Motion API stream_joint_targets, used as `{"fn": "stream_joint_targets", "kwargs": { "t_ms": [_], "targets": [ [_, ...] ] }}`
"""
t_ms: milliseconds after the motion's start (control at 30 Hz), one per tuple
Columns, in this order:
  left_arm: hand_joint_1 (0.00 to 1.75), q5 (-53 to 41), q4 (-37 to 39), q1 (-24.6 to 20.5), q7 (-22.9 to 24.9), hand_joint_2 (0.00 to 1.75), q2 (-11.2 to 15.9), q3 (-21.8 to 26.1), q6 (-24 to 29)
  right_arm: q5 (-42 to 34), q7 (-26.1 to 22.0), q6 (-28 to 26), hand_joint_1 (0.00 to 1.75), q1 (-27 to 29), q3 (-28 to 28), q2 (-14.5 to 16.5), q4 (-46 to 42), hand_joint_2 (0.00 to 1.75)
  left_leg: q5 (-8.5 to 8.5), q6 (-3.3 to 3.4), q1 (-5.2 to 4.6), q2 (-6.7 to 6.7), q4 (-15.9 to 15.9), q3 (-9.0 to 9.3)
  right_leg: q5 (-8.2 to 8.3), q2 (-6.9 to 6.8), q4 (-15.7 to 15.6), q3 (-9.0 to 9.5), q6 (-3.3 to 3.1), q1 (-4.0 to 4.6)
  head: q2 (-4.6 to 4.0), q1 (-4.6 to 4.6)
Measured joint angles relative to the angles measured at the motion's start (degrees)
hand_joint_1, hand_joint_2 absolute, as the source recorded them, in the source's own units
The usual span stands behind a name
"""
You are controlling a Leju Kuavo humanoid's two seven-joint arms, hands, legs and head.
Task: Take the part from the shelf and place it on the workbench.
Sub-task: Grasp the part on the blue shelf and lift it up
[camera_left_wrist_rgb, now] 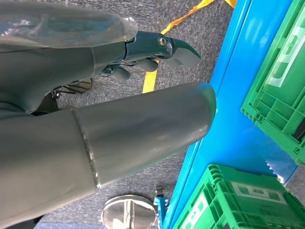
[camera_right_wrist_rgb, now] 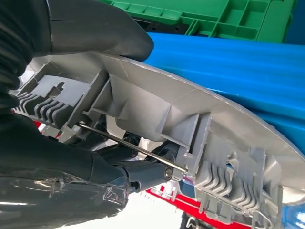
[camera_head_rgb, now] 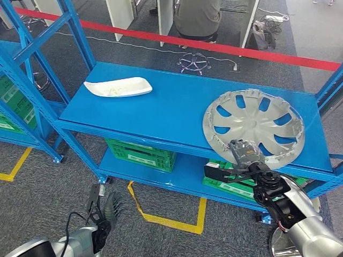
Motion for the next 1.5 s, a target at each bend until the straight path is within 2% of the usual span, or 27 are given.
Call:
{"fn": "stream_joint_targets", "kwargs": {
  "t_ms": [467,700,1067,1200,1500],
  "targets": [
    [0.00,0.18,0.02,-0.01,0.07,0.00,-0.04,0.00,0.44,2.60,1.70,0.83,1.75,-0.23,0.04,0.01,0.09,1.75,0.00,-0.01,0.00,0.01,-0.01,0.08,-0.03,0.00,0.00,0.06,-0.06,0.00,0.00,0.00],
    [0.00,0.73,0.02,0.18,-0.20,0.00,0.01,0.00,0.53,7.13,6.92,-1.40,1.75,-1.29,0.03,-0.48,-0.66,1.75,0.01,-0.01,0.00,0.00,0.00,0.06,-0.02,0.00,0.00,0.05,-0.07,0.00,0.00,-0.01],
    [0.00,1.54,0.02,1.19,-1.51,0.00,0.46,0.00,0.57,14.87,12.79,-1.02,1.75,-6.97,-2.99,-2.96,-10.56,1.75,-0.02,-0.06,-0.01,0.06,-0.01,0.03,-0.03,0.13,0.02,-0.01,-0.07,0.00,0.00,-0.01],
    [0.00,1.70,0.02,1.54,-2.11,0.00,0.58,0.00,0.59,18.16,13.40,-0.95,1.75,-8.87,-4.21,-3.02,-14.39,1.75,-0.02,-0.07,0.00,0.05,-0.06,0.03,-0.04,0.11,0.03,-0.03,-0.08,0.01,0.00,-0.01],
    [0.00,1.85,0.02,1.83,-2.33,0.00,0.72,0.00,0.59,20.21,13.53,-1.08,1.75,-9.86,-6.04,-3.02,-19.00,1.75,-0.02,-0.08,0.00,0.05,-0.10,0.03,-0.05,0.09,0.03,-0.06,-0.09,0.01,0.00,0.00]
  ]
}}
